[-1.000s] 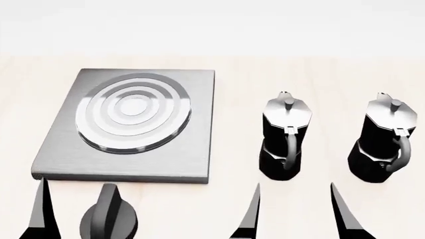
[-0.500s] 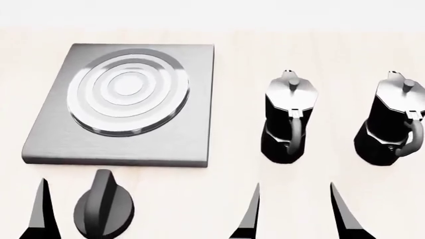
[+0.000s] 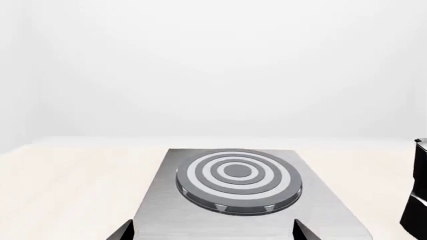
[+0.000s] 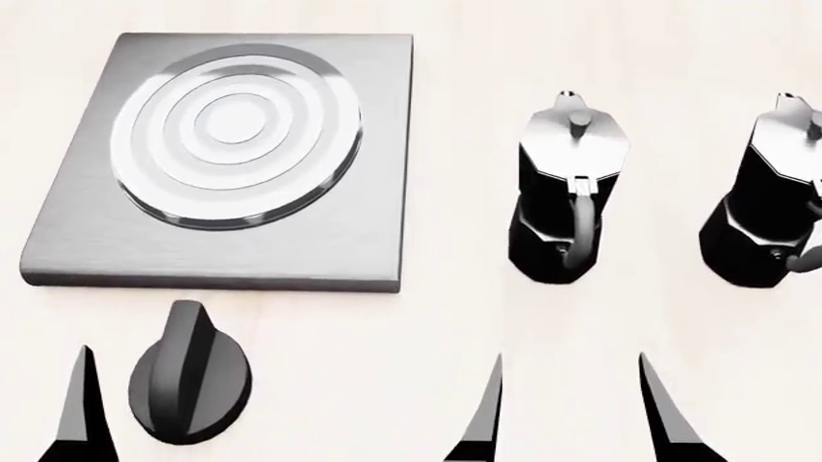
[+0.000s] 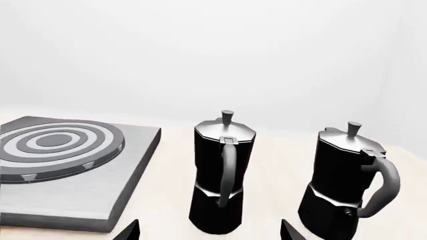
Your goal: Turn off the stove.
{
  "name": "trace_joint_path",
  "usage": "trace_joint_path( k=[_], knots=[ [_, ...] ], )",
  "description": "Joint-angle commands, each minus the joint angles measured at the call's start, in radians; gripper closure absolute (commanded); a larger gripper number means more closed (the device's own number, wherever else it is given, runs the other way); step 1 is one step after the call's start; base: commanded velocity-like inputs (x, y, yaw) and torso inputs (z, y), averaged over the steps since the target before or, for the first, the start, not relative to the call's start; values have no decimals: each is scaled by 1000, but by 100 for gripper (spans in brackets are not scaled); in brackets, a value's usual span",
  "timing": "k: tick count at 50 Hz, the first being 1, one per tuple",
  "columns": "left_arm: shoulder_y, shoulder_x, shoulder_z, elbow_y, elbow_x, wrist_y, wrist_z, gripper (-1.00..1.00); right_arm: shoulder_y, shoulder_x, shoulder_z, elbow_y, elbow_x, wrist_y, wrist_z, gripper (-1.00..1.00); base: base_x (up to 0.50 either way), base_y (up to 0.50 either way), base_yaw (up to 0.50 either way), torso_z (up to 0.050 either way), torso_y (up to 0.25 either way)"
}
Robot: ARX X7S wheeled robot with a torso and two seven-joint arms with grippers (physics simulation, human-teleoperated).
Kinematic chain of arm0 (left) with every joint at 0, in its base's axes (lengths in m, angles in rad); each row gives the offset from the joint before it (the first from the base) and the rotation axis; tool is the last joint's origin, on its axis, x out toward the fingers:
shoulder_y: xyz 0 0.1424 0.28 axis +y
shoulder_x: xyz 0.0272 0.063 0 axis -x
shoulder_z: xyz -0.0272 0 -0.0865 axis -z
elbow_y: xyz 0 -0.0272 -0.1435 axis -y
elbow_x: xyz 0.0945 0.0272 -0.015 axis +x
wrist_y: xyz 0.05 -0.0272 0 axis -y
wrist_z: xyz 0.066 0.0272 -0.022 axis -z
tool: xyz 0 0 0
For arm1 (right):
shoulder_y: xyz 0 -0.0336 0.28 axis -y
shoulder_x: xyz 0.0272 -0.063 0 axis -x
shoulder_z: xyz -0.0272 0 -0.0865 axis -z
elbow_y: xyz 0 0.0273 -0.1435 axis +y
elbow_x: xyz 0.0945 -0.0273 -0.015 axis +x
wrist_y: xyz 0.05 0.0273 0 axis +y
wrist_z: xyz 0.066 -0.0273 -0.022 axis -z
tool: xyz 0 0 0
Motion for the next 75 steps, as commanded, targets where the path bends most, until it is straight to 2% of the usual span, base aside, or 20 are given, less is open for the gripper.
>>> trace_joint_path(
  k=[1,26,43,46,52,60,70,73,75],
  knots=[
    [-1,-2,3,-2,-2,2,-3,-100,1,3,-3,3,2,-2,3,-100,0,0,0,0,-105],
    [-4,-9,8,-8,-6,7,-8,-100,2,9,-7,8,10,-10,9,-100,0,0,0,0,-102],
    [0,-25,-1,51,-49,-21,-14,-100,4,8,-9,33,20,-26,10,-100,0,0,0,0,0],
    [-15,-42,-18,122,-111,-81,-23,-100,-3,13,-9,17,18,-20,14,-100,0,0,0,0,0],
    [-56,-58,-15,201,-142,-139,-39,-100,2,14,-8,18,22,-17,16,-100,0,0,0,0,0],
    [-101,-66,-12,229,-177,-188,-51,-100,4,15,-12,23,23,-18,17,-100,0,0,0,0,0],
    [-169,-58,27,254,-158,-239,-80,-100,6,17,-14,28,24,-19,19,-100,0,0,0,0,0],
    [-172,-44,66,230,-60,-196,-95,-100,6,18,-13,29,26,-19,20,-100,0,0,0,0,0],
    [-177,-38,72,219,-80,-201,-89,-100,5,19,-13,27,25,-19,22,-100,0,0,0,0,0]
  ],
)
